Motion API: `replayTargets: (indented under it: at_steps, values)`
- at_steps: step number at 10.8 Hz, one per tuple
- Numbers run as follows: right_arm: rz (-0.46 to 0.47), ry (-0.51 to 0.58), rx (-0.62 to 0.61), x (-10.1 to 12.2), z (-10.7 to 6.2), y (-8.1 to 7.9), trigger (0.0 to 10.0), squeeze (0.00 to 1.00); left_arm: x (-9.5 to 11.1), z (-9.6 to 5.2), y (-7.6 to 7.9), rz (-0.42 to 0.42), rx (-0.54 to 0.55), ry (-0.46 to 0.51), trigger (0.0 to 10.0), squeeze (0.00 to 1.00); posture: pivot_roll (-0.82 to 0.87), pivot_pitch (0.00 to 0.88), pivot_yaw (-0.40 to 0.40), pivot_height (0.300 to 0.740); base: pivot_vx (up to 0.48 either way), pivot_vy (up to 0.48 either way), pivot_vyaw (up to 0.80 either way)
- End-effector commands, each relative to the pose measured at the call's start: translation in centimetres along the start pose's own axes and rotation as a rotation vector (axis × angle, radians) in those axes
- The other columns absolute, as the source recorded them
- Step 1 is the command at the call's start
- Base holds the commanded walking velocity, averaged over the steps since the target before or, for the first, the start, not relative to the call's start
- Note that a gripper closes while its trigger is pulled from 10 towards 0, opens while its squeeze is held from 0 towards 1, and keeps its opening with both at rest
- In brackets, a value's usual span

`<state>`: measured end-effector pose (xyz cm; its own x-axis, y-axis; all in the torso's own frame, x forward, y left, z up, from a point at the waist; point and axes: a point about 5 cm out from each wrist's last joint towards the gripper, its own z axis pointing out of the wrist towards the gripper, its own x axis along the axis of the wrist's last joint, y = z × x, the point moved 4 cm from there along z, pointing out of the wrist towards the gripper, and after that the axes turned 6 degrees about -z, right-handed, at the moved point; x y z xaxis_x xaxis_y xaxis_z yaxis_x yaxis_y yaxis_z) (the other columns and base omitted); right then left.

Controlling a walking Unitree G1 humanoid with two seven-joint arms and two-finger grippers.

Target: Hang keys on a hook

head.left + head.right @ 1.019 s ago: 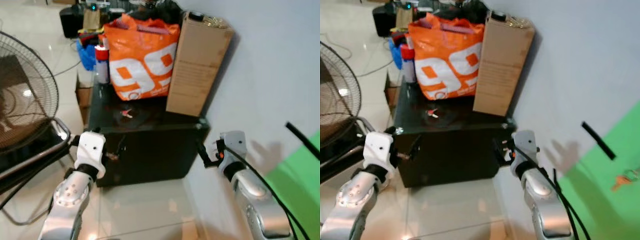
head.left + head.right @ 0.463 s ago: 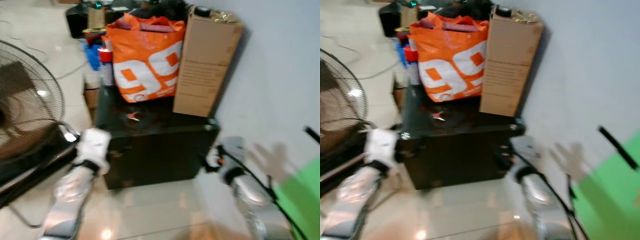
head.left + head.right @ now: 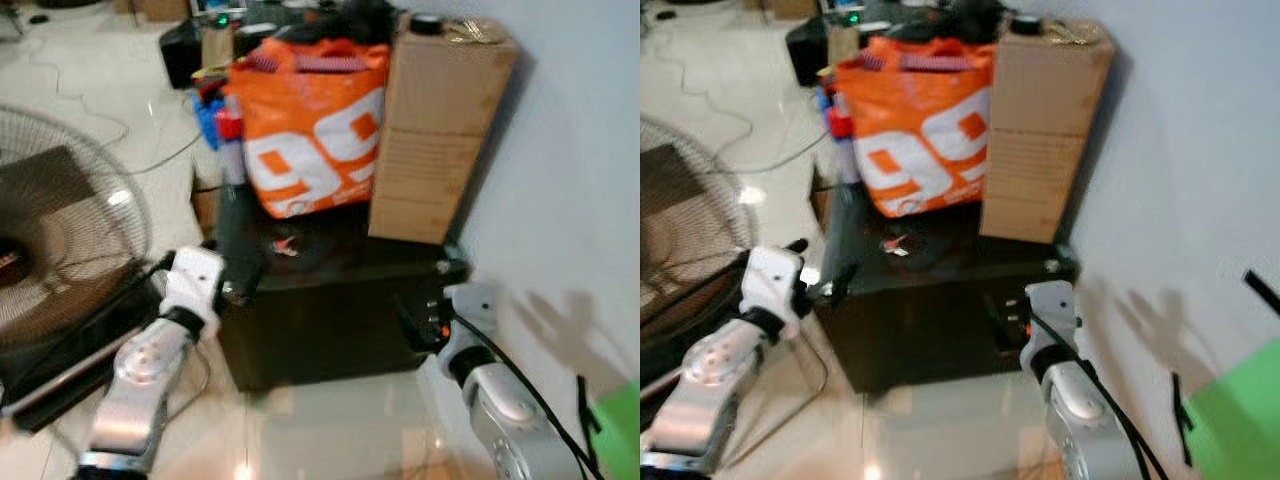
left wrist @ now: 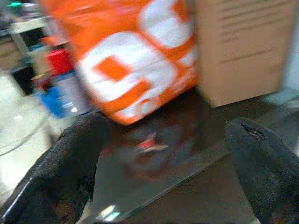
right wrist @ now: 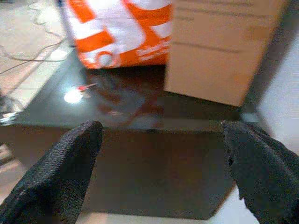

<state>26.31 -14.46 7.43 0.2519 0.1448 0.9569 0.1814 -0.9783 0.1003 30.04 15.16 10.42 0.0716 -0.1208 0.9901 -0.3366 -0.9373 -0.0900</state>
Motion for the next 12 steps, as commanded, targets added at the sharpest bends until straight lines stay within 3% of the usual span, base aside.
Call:
replayTargets:
  at_steps: [1, 8, 12]
  values:
    - [-0.003, 0.023, -0.022, 0.7, 0.1, 0.6, 10.0, 1.0, 0.1, 0.0, -0.2, 0.006, 0.001, 0.005, 10.0, 0.0, -0.07, 0.0, 0.023, 0.74, 0.409, 0.0, 0.0]
    - [-0.036, 0.031, 0.039, 1.2, 1.1, -0.1, 10.0, 1.0, -0.3, -0.2, -0.7, 0.004, 0.028, 0.008, 10.0, 0.0, -0.04, 0.0, -0.015, 0.74, 0.407, 0.0, 0.0]
    - [-0.047, 0.031, 0.063, 1.2, 1.4, -0.3, 10.0, 1.0, -0.2, -0.4, -0.7, 0.004, 0.039, 0.016, 10.0, 0.0, -0.03, 0.0, -0.031, 0.74, 0.409, 0.0, 0.8]
